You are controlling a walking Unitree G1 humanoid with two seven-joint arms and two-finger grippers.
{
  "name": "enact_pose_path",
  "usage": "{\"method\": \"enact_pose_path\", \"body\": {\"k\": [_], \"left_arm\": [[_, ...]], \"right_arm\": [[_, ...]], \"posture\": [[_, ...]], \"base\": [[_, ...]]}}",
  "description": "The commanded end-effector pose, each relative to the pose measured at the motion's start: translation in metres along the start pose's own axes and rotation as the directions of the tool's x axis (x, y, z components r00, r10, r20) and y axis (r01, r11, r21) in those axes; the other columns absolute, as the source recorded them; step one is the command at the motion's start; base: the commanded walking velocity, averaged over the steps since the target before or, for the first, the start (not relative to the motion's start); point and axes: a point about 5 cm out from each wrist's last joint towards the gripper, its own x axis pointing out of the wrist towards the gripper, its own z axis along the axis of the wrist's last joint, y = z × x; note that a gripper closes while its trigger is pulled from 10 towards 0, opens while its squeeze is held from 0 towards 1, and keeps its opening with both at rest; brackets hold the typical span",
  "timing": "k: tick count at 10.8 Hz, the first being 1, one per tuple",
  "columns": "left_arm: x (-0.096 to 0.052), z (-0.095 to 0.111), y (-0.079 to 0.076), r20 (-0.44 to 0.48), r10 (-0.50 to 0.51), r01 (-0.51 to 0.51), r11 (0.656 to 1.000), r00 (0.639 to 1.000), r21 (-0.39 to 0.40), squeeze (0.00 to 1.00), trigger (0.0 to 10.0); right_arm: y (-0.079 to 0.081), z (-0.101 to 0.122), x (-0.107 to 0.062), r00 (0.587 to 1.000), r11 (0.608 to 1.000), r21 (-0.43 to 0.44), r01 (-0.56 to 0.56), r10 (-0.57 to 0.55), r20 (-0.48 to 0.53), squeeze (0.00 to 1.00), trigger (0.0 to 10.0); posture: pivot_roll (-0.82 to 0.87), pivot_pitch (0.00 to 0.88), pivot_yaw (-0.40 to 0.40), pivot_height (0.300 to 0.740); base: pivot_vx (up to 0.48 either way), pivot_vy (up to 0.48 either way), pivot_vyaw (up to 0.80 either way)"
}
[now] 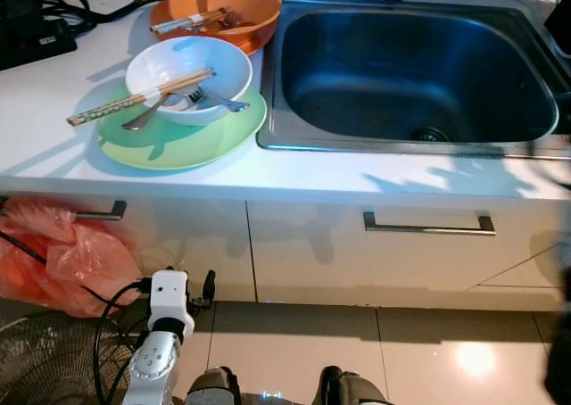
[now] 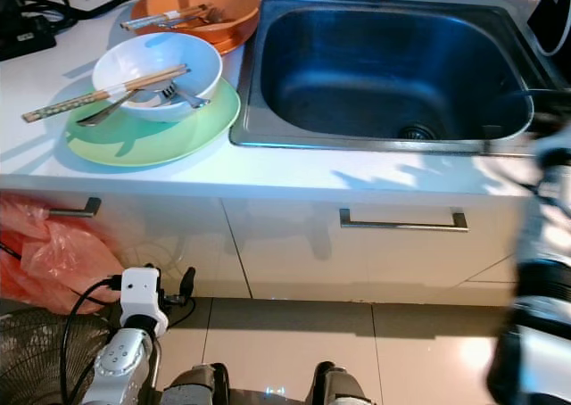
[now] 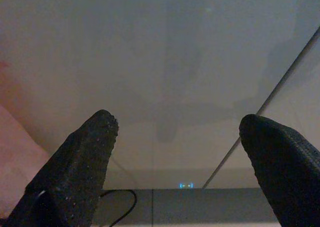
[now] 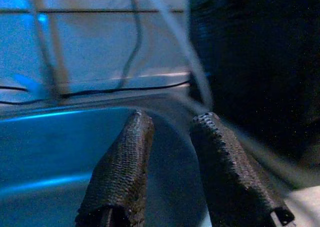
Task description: Kitchen organization
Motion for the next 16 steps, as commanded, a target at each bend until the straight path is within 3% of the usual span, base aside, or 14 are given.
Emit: {"method": "enact_pose_path", "body": {"k": [1, 5, 7, 10, 11, 12, 14, 16], "left_arm": [[-0.003, -0.003, 0.0, -0.012, 0.001, -0.001, 1.0, 1.0, 0.002, 0.0, 10.0], [0.006, 0.011, -0.006, 0.044, -0.029, 0.029, 1.0, 0.999, -0.002, 0.0, 10.0], [0.011, 0.022, -0.01, 0.084, -0.044, 0.045, 0.999, 0.996, -0.001, 0.0, 10.0], [0.008, 0.019, -0.01, 0.08, -0.048, 0.048, 0.999, 0.996, -0.003, 0.0, 10.0], [0.005, 0.027, -0.012, 0.119, -0.071, 0.07, 0.997, 0.99, 0.013, 0.0, 10.0], [-0.002, 0.039, -0.012, 0.181, -0.089, 0.08, 0.995, 0.98, 0.055, 0.0, 10.0], [-0.019, 0.043, -0.003, 0.225, -0.051, 0.034, 0.996, 0.973, 0.081, 0.0, 10.0], [-0.042, 0.05, 0.014, 0.262, 0.066, -0.081, 0.995, 0.963, 0.049, 0.0, 10.0]], "right_arm": [[0.01, 0.0, 0.003, 0.999, 0.999, 0.019, -0.037, 0.037, -0.006, 0.0, 10.0], [0.069, -0.036, -0.008, 0.97, 0.97, 0.132, -0.204, 0.218, -0.105, 0.0, 10.0], [0.083, -0.048, -0.016, 0.959, 0.958, 0.176, -0.228, 0.253, -0.131, 0.0, 10.0], [0.083, -0.053, -0.019, 0.957, 0.957, 0.19, -0.219, 0.249, -0.149, 0.0, 10.0], [0.082, -0.055, -0.02, 0.956, 0.957, 0.191, -0.219, 0.25, -0.153, 0.0, 10.0], [0.081, -0.056, -0.02, 0.956, 0.957, 0.192, -0.217, 0.249, -0.158, 0.0, 10.0], [0.08, -0.056, -0.02, 0.957, 0.958, 0.192, -0.212, 0.243, -0.16, 0.0, 10.0], [0.081, -0.059, -0.021, 0.953, 0.958, 0.193, -0.214, 0.247, -0.172, 0.0, 10.0]], "posture": [[0.13, 0.188, -0.026, 0.74], [0.15, 0.187, -0.027, 0.74], [0.15, 0.19, -0.024, 0.74], [0.16, 0.196, -0.024, 0.74], [0.16, 0.198, -0.024, 0.74], [0.17, 0.202, -0.023, 0.74], [0.18, 0.209, -0.025, 0.74], [0.21, 0.219, -0.035, 0.74]], "base": [[0.0, 0.0, 0.0], [0.0, 0.0, 0.0], [0.0, 0.0, 0.0], [0.0, 0.0, 0.0], [0.0, 0.0, 0.0], [0.0, 0.0, 0.0], [0.0, 0.0, 0.0], [0.0, 0.0, 0.0]]}}
